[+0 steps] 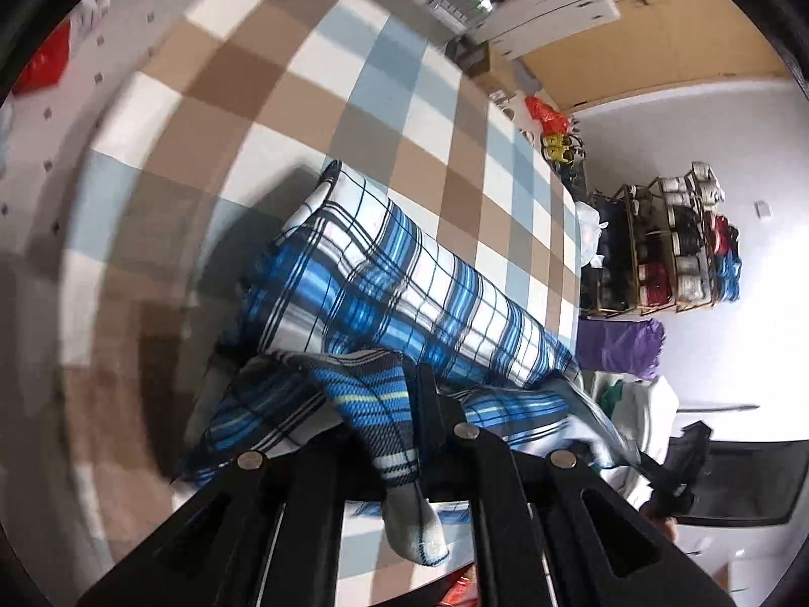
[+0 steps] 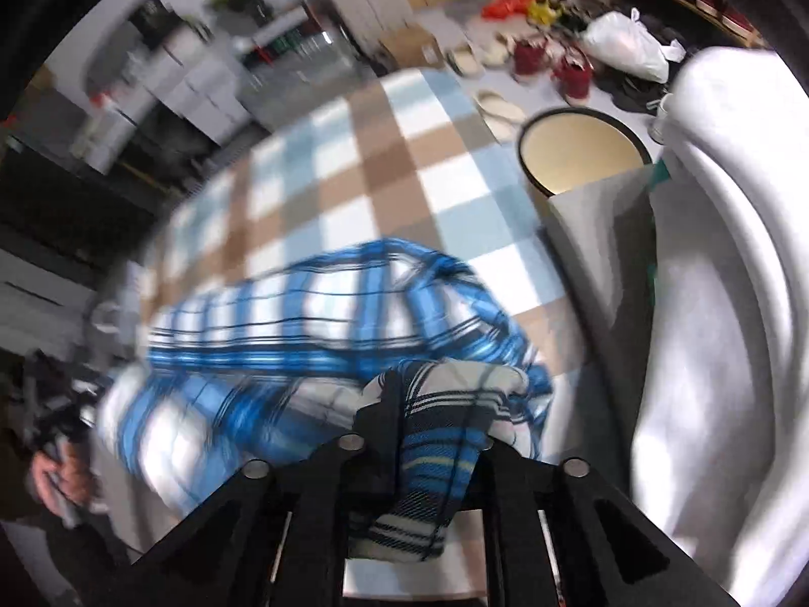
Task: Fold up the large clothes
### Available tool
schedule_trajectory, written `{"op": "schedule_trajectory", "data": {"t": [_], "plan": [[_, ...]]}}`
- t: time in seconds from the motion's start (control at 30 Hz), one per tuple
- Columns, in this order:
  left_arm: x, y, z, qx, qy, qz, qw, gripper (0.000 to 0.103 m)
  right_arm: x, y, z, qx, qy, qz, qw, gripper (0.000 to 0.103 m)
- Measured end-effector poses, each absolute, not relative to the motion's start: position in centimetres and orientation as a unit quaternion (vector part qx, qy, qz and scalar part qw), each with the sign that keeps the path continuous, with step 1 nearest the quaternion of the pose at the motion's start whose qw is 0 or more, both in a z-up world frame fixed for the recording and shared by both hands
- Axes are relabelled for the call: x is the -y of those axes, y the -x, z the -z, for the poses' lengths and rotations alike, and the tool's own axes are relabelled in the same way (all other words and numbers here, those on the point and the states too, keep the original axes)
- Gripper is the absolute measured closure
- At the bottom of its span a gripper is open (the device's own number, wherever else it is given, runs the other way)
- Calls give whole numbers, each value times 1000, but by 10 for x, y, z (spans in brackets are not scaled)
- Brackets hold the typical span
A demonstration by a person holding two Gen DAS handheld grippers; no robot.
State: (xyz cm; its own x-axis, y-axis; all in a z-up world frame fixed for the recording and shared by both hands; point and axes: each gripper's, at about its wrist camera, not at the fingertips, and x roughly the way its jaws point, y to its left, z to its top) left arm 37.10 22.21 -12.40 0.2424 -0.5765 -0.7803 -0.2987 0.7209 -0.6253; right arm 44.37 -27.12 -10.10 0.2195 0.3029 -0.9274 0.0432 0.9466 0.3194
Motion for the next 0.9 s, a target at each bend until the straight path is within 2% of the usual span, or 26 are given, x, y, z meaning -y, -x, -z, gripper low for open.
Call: {"op": "schedule_trajectory", "data": {"t": [0.13,0.2,0.23,0.27,0.3,0.33,0.4,0.43,0.57,0.63,0.77,0.87,0.9], "plan": [[-220,-386,141,-626,359,116,683,101,268,-468,125,-650,-112,-86,747,89],[-222,-387,145,-640,361,118,668,93,272,-475,136,-661,-107,-84,738,85],[-225,-387,146,-645,368,114,659,77,275,-478,140,-666,-106,-82,734,83],[-228,-386,147,-650,371,106,655,44,279,-483,145,-670,-108,-81,730,79],[-232,-386,143,-655,369,96,653,30,281,-486,144,-669,-109,-79,731,73],[-238,-382,138,-646,374,91,659,25,285,-488,142,-666,-108,-74,735,67],[-243,-377,123,-628,376,114,672,25,291,-492,133,-654,-100,-64,747,33],[-244,-373,115,-625,370,126,676,25,295,-492,126,-643,-97,-62,757,29],[-243,-356,85,-602,332,130,715,25,305,-481,88,-579,-112,-69,804,29],[-231,-347,71,-599,289,138,734,25,290,-467,69,-548,-68,-88,829,29],[-197,-319,51,-576,199,176,773,25,228,-412,39,-443,95,-166,876,28],[-170,-311,64,-590,160,208,764,25,190,-374,43,-390,159,-226,878,10],[-161,-314,72,-600,152,210,757,25,178,-367,51,-388,178,-251,869,9]]}}
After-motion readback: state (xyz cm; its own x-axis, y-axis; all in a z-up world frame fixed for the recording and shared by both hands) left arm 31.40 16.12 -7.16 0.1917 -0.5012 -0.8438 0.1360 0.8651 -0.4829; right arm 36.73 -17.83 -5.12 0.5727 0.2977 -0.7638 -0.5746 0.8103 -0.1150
